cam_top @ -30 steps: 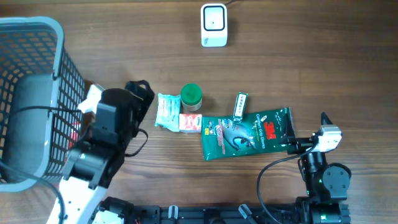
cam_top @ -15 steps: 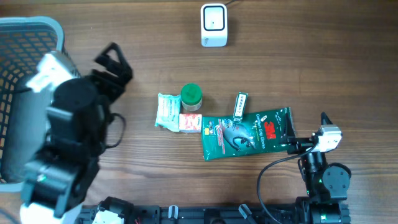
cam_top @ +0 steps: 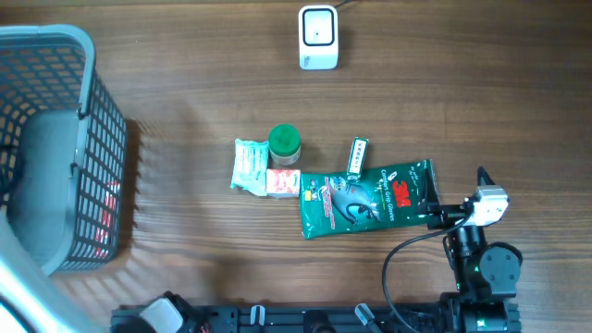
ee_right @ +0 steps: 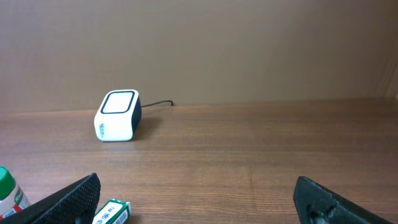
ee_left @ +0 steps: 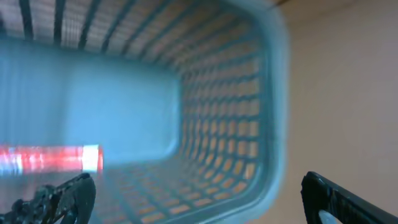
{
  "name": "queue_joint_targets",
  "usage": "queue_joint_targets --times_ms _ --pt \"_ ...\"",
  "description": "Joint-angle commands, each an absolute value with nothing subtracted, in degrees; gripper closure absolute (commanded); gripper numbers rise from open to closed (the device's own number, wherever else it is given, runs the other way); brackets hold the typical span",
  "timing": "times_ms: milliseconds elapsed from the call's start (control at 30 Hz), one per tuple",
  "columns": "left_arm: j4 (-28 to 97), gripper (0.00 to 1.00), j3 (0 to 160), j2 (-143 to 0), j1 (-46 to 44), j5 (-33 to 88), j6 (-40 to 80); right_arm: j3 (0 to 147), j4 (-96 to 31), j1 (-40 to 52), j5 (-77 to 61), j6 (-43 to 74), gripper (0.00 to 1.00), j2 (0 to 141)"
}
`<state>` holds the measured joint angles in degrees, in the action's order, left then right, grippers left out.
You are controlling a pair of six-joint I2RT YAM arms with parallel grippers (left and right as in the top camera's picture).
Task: Scan the item barcode
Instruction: 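Move the left gripper back into the basket toward the red Nescafe stick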
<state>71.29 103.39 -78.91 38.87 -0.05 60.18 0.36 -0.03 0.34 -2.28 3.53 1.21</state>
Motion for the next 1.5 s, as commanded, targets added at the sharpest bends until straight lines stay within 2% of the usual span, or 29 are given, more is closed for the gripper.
queue_joint_targets --times_ms 0,67,200,267,300,433,500,700,867,1067,1467 --pt "74.11 0.0 103.46 -86.5 47.05 23.22 65.21 0.32 0.16 0.58 -1.52 3.03 0.0 0.97" --pt "76.18 0.0 103.46 -90.3 49.01 27.55 65.21 0.32 0.16 0.58 -1.5 3.03 0.0 0.97" --pt "77.38 0.0 103.46 -96.36 49.23 28.75 62.61 0.32 0.16 0.58 -1.5 3.01 0.0 0.97" --pt "78.35 0.2 103.44 -99.42 49.01 25.45 54.92 0.32 0.16 0.58 -1.5 3.01 0.0 0.97" --pt "79.81 0.13 103.39 -100.4 49.01 23.18 54.81 0.32 0.16 0.58 -1.52 3.01 0.0 0.97" --pt "86.08 0.04 102.28 -103.46 48.97 10.52 64.05 0.32 0.16 0.58 -1.52 3.03 0.0 0.97" --pt "85.21 0.0 100.31 -103.9 48.95 8.38 65.23 0.32 0.16 0.58 -1.52 3.01 0.0 0.97" --pt "76.84 0.0 90.85 -103.94 47.48 7.57 65.23 0.32 0.16 0.58 -1.52 3.01 0.0 0.97" --pt "68.12 0.02 81.14 -103.94 42.85 5.8 65.54 0.32 0.16 0.58 -1.5 3.01 0.0 0.97" --pt "64.23 0.0 76.25 -103.94 39.31 -0.58 69.95 0.32 0.16 0.58 -1.5 3.03 0.0 0.97" --pt "54.92 0.0 63.83 -103.94 38.98 0.51 72.49 0.32 0.16 0.58 -1.5 3.03 0.0 0.97"
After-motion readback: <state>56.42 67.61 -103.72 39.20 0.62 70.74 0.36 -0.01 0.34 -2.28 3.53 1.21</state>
